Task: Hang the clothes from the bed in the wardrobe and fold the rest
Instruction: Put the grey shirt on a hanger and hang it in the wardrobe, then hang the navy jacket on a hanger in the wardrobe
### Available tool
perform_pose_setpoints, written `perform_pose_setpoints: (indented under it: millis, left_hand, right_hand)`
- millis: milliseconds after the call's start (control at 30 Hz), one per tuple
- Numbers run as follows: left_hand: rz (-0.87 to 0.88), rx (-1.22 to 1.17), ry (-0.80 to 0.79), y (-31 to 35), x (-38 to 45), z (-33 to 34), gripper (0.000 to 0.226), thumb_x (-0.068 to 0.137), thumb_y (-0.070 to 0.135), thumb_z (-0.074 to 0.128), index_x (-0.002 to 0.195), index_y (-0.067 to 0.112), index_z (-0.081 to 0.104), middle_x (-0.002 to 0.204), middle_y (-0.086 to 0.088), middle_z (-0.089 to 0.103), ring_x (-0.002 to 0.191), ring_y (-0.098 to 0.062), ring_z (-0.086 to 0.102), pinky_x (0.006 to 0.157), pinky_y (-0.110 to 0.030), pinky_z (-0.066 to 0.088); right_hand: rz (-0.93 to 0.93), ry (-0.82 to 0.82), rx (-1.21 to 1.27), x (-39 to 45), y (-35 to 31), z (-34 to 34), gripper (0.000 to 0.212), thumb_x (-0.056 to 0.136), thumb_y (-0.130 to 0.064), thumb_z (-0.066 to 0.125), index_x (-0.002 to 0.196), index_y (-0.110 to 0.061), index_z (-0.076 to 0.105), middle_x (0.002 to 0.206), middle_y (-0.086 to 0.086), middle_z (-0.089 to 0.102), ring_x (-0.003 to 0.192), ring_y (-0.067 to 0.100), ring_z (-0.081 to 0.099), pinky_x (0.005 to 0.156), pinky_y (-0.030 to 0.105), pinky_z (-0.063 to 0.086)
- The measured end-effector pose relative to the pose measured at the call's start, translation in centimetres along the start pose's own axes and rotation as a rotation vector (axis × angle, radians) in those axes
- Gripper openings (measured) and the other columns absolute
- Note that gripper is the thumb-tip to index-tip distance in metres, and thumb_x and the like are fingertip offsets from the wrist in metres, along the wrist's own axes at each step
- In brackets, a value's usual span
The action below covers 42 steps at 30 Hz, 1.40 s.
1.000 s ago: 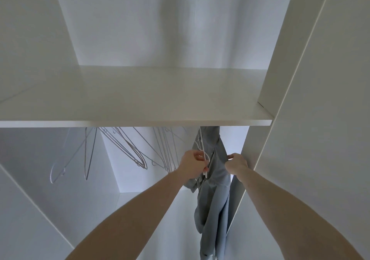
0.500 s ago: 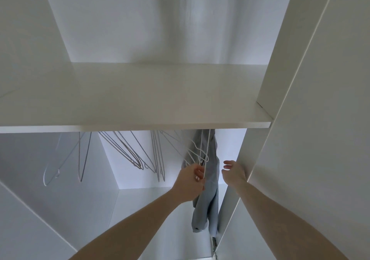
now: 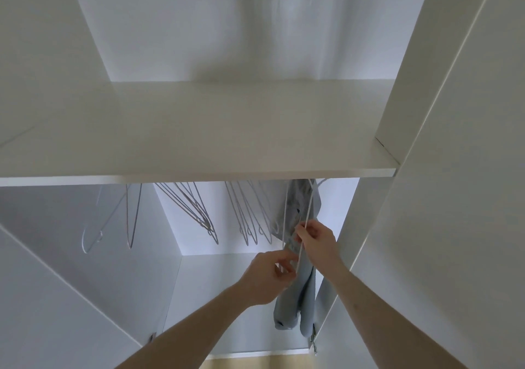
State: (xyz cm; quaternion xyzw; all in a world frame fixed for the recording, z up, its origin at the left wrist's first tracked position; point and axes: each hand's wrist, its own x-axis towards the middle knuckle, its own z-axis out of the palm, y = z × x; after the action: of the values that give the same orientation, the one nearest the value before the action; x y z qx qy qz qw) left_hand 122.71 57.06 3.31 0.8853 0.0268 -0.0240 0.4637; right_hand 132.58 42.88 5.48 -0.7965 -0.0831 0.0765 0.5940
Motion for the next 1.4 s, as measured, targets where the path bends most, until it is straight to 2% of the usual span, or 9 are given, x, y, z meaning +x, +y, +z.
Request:
perform_pose_setpoints:
  millis: [133,300,400,533,633,833,1100,1233,1400]
  left_hand:
    - [0.003,0.084,0.051,-0.3,0.6,-1.9,0.016,0.092,0.033,0.072,0.107,0.037,0.070,0.095,0.029,0.069,0.075,0.001,0.068,0.077,-0.020,0.058]
    - [-0.025,0.218,0.123,-2.1,1.9,-4.2,0.019,0.096,0.030,0.067,0.113,0.036,0.066,0.099,0.028,0.064,0.079,-0.002,0.067,0.088,-0.028,0.060]
    - [-0.025,0.297,0.017,-3.9,1.4,-4.9,0.020,0.095,0.032,0.068,0.114,0.038,0.066,0.106,0.028,0.063,0.084,-0.002,0.066,0.091,-0.029,0.058]
    - [0.001,0.283,-0.122,-6.7,-0.2,-5.3,0.020,0.094,0.033,0.069,0.112,0.041,0.065,0.110,0.027,0.065,0.085,-0.004,0.068,0.086,-0.024,0.058]
    - [0.035,0.267,-0.229,-8.9,-1.4,-5.6,0.022,0.094,0.035,0.070,0.113,0.042,0.064,0.111,0.029,0.064,0.088,0.000,0.069,0.083,-0.022,0.059]
    - [0.173,0.368,-0.467,-11.0,-2.3,-5.4,0.027,0.093,0.036,0.068,0.119,0.041,0.059,0.117,0.026,0.061,0.092,-0.002,0.065,0.085,-0.026,0.056]
    - [0.420,0.344,-0.591,-5.5,-5.3,-1.3,0.043,0.092,0.035,0.073,0.129,0.039,0.052,0.129,0.018,0.051,0.104,-0.008,0.061,0.085,-0.030,0.056]
    - [0.569,0.317,-0.681,-1.6,-10.6,3.2,0.063,0.091,0.030,0.075,0.144,0.036,0.042,0.143,0.015,0.043,0.121,-0.009,0.050,0.099,-0.035,0.049]
    - [0.524,0.149,-0.684,3.1,-20.8,9.7,0.068,0.086,0.022,0.081,0.140,0.024,0.040,0.139,0.006,0.042,0.119,-0.019,0.054,0.099,-0.045,0.051]
  right_hand:
    - [0.007,0.071,0.009,-1.4,1.6,-0.1,0.028,0.104,-0.029,0.060,0.081,-0.015,0.068,0.059,0.013,0.058,0.051,0.013,0.055,0.060,0.030,0.050]
    - [0.089,0.077,0.057,-5.6,3.7,0.6,0.025,0.104,-0.035,0.060,0.081,-0.033,0.070,0.049,-0.002,0.048,0.046,0.013,0.048,0.050,0.023,0.040]
    - [0.134,0.076,0.044,-8.9,4.0,0.5,0.028,0.103,-0.033,0.061,0.077,-0.028,0.071,0.051,-0.002,0.049,0.045,0.010,0.047,0.048,0.018,0.040]
    - [0.214,0.114,-0.009,-13.7,4.0,0.5,0.032,0.101,-0.032,0.062,0.083,-0.008,0.071,0.054,0.003,0.047,0.049,0.012,0.043,0.051,0.018,0.036]
    - [0.292,0.175,-0.007,-17.4,3.8,1.0,0.023,0.101,-0.030,0.064,0.082,-0.028,0.077,0.056,0.004,0.048,0.053,0.016,0.039,0.051,0.023,0.032]
    - [0.394,0.298,-0.017,-25.4,3.4,2.7,0.021,0.101,-0.033,0.063,0.086,-0.035,0.077,0.058,-0.003,0.056,0.048,0.008,0.039,0.048,0.021,0.033]
    - [0.502,0.447,-0.154,-40.1,1.3,2.3,0.023,0.105,-0.037,0.052,0.093,-0.035,0.072,0.069,-0.006,0.066,0.054,0.009,0.050,0.052,0.026,0.039]
    - [0.524,0.620,-0.132,-50.2,0.4,1.6,0.022,0.105,-0.037,0.053,0.098,-0.031,0.073,0.071,-0.006,0.067,0.056,0.013,0.052,0.052,0.027,0.043]
    - [0.564,0.757,-0.140,-65.1,0.3,1.5,0.021,0.105,-0.035,0.053,0.099,-0.029,0.073,0.071,-0.004,0.068,0.059,0.006,0.055,0.058,0.028,0.046]
